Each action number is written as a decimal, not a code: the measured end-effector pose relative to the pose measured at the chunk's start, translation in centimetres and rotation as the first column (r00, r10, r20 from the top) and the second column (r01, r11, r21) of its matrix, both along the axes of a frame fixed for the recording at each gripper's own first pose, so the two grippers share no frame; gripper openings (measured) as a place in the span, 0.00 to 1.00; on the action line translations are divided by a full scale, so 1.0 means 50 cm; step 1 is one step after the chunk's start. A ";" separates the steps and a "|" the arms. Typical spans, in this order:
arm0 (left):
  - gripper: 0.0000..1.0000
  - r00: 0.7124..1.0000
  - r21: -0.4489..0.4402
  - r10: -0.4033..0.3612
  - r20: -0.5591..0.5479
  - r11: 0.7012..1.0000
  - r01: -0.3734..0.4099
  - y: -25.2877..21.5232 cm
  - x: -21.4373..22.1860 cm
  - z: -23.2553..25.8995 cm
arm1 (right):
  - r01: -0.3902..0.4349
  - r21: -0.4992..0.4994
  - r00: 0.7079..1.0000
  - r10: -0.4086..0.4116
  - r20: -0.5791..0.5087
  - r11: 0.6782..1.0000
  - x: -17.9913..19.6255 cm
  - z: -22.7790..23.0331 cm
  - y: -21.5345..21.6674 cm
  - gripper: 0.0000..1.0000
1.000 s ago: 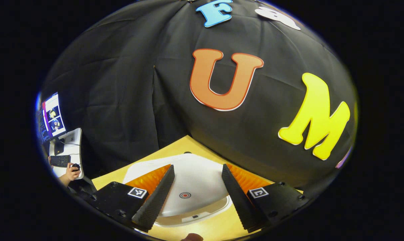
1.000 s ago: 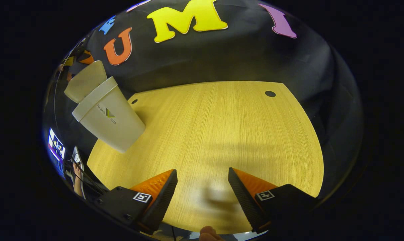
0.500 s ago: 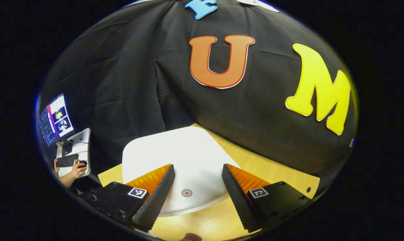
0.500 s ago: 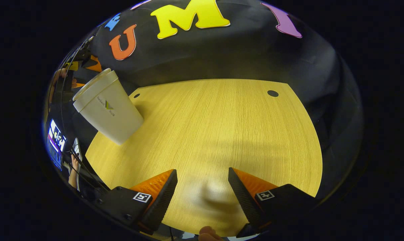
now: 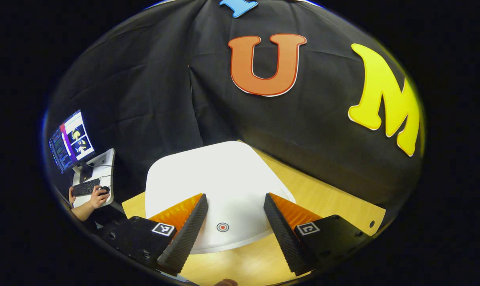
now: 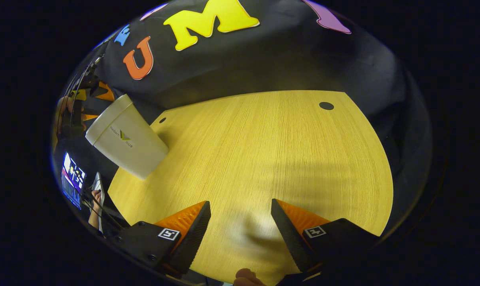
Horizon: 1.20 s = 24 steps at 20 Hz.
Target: Press the lid of the desktop garbage bin to open it, pick up the crumpled paper on the desktop and throw it into the bin, then pick up the pop can on the desktop and drop it into the bin, and finally close the garbage bin lid.
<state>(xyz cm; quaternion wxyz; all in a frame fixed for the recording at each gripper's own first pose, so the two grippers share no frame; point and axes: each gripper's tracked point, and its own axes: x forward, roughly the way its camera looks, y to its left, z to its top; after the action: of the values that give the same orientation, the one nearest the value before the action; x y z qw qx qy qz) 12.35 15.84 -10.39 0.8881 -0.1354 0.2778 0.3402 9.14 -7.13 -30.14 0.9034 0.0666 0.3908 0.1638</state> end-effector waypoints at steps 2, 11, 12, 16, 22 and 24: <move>0.96 1.000 0.022 0.005 -0.016 1.000 -0.004 0.002 0.002 0.003 | 0.001 0.014 1.000 -0.001 -0.007 1.000 0.011 -0.009 0.005 0.97; 0.96 0.995 0.098 -0.083 0.049 0.992 0.078 0.000 -0.017 0.074 | 0.040 0.049 0.995 -0.044 0.091 0.998 0.043 0.070 -0.017 0.97; 0.97 0.989 0.107 -0.123 0.080 0.988 0.114 -0.013 -0.021 0.104 | 0.048 0.054 0.994 -0.053 0.097 0.997 0.045 0.081 -0.019 0.97; 0.96 0.951 0.184 -0.250 0.180 0.959 0.217 -0.063 -0.119 0.212 | 0.098 0.032 0.986 -0.101 0.136 0.995 0.034 0.115 -0.045 0.97; 0.96 0.886 0.300 -0.398 0.236 0.897 0.323 -0.131 -0.254 0.221 | 0.207 -0.001 0.942 -0.200 0.271 0.978 -0.018 0.222 -0.059 0.93; 0.96 0.856 0.278 -0.440 0.272 0.887 0.368 -0.168 -0.267 0.197 | 0.245 0.021 0.918 -0.238 0.317 0.969 -0.051 0.278 -0.054 0.97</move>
<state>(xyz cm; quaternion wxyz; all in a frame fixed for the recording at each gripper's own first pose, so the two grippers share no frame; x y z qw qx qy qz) -1.01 7.42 -0.54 0.9827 -0.0309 0.1100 0.1459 6.60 -9.85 -16.25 0.9682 0.0783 0.2307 0.0559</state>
